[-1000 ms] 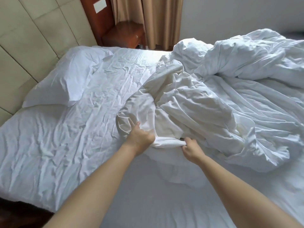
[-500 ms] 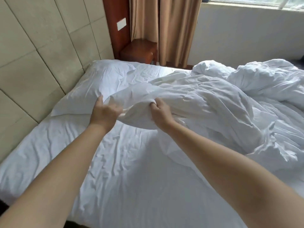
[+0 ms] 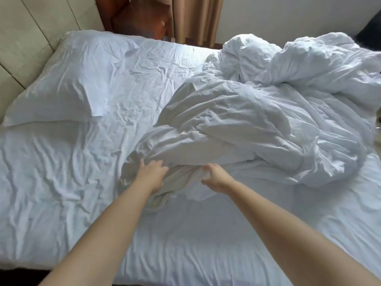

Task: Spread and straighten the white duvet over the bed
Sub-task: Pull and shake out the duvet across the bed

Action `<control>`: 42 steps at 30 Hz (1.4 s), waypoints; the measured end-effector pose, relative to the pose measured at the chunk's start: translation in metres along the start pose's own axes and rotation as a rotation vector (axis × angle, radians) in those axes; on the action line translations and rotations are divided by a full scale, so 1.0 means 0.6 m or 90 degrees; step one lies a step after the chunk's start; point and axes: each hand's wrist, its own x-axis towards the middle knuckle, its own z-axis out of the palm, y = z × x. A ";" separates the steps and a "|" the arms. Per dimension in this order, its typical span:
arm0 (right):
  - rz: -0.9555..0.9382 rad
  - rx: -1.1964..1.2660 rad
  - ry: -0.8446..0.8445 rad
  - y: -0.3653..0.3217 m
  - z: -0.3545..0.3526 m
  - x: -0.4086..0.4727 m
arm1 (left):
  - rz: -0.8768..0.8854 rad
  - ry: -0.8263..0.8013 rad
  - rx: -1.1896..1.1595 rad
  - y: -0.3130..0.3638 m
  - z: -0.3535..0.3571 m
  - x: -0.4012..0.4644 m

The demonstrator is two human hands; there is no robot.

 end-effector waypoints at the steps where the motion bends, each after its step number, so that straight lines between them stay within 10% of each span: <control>1: 0.013 -0.005 0.010 0.023 -0.007 -0.001 | 0.005 -0.001 -0.007 0.020 -0.001 0.007; 14: 0.345 0.075 0.336 0.386 -0.200 -0.032 | 0.098 0.000 -0.058 0.383 -0.094 0.128; 25: 0.343 0.418 0.487 0.480 -0.257 0.007 | 0.105 -0.012 -0.178 0.531 -0.151 0.198; 33: 0.285 0.680 0.425 0.416 -0.279 0.019 | 0.091 -0.010 -0.271 0.552 -0.159 0.204; 42: 0.376 0.525 0.336 0.431 -0.283 0.028 | 0.020 -0.009 -0.335 0.495 -0.139 0.180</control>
